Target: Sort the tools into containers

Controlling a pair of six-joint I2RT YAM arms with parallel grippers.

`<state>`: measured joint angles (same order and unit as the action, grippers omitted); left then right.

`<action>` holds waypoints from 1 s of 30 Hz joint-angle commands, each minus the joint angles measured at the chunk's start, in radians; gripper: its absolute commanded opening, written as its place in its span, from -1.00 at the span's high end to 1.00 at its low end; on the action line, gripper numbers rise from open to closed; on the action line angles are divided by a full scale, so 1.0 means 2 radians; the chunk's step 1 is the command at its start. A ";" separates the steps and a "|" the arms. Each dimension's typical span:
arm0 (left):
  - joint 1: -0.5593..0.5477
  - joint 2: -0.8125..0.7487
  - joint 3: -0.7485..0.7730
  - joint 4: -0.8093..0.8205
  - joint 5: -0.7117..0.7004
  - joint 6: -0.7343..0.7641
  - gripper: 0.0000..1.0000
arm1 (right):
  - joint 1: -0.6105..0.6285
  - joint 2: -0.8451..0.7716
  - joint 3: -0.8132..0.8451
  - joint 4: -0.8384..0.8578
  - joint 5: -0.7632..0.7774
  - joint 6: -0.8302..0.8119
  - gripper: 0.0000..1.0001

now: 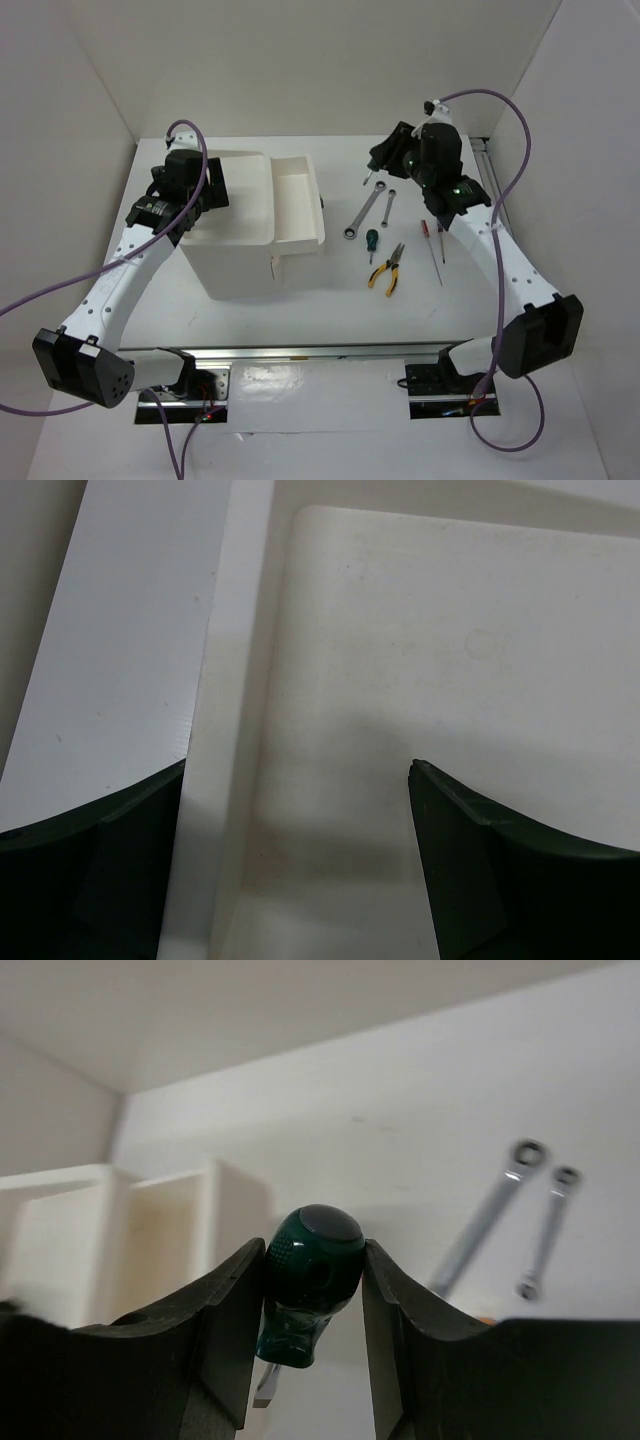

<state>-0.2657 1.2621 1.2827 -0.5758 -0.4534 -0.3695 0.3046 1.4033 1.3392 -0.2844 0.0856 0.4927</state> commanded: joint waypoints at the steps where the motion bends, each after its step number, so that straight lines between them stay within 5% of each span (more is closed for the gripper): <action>1: -0.014 0.030 -0.014 -0.027 0.066 -0.008 -0.88 | 0.021 -0.020 0.018 0.095 -0.144 0.032 1.00; 13: -0.014 0.030 -0.014 -0.027 0.071 -0.008 -0.91 | 0.177 0.095 0.107 0.099 -0.118 0.005 0.90; 16: -0.014 0.030 -0.014 -0.027 0.071 -0.008 -0.91 | 0.181 0.111 0.113 0.095 -0.107 -0.001 0.09; 17: -0.014 0.030 -0.014 -0.027 0.071 -0.008 -0.91 | 0.186 0.116 0.113 0.090 -0.098 -0.001 -0.45; 23: -0.014 0.030 -0.014 -0.027 0.071 -0.008 -0.91 | 0.186 0.102 0.113 0.085 -0.064 -0.019 -0.99; 30: -0.014 0.035 -0.014 -0.027 0.071 -0.008 -0.91 | 0.152 0.044 0.059 -0.071 0.162 -0.030 -0.90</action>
<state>-0.2657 1.2671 1.2831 -0.5739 -0.4480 -0.3691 0.6487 1.5829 1.4982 -0.2508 0.1455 0.4339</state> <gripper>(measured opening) 0.954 0.970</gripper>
